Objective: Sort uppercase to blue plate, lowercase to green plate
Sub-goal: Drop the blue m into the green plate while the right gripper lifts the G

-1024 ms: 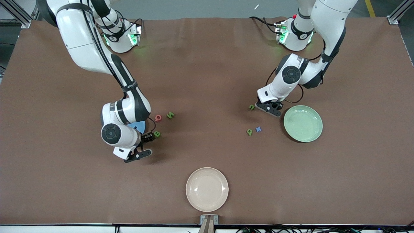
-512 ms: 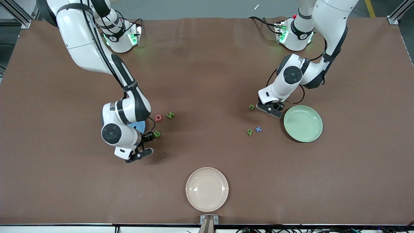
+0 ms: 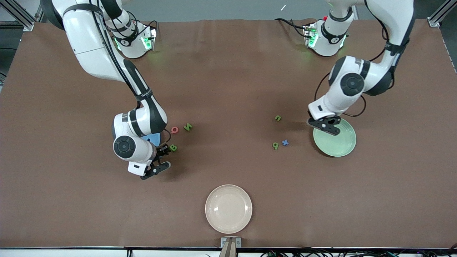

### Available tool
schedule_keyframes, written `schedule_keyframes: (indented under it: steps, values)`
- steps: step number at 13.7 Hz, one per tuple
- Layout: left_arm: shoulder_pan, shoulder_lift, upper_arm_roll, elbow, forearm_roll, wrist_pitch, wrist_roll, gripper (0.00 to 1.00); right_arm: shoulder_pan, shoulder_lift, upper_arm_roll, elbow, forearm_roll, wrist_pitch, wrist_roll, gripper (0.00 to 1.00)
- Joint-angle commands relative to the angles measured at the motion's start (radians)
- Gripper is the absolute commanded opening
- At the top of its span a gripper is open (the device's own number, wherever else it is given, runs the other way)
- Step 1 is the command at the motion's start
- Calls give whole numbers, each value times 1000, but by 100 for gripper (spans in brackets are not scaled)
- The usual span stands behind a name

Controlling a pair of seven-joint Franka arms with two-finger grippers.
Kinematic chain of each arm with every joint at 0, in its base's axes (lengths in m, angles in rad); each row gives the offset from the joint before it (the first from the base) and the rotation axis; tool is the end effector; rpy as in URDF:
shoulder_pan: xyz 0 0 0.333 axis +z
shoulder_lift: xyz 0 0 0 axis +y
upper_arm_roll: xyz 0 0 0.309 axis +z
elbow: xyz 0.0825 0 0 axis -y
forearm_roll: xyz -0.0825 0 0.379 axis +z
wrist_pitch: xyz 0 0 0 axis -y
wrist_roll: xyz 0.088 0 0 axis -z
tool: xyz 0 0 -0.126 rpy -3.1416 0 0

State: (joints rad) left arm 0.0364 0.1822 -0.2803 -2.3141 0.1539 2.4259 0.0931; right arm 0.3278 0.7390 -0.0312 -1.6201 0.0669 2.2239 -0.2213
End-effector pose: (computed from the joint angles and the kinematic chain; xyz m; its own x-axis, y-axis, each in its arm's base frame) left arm 0.4956 -0.1232 0.2405 0.8975 -0.4360 -0.0667 -0.4389 -0.8978 -0.0374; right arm 0.6347 0.1991 0.1587 0.8782 0.4615 -0.1256 0.4583 -0.8871 -0.0551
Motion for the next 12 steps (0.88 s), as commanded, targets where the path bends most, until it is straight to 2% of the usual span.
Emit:
schedule_keyframes:
  steps: [1,5,7,12]
  values:
    - [103,35,-7,13,45,-5,81,1,13,-6,-7,-24,-36,20,-6,72]
    - [195,101,-8,24,142,31,102,1,13,-1,-7,-26,-36,22,-6,63]
    - [227,117,-8,25,176,54,105,1,16,-1,-7,-29,-36,25,-3,52]
    - [240,175,-5,50,179,102,99,1,17,0,-7,-34,-36,43,-3,32]
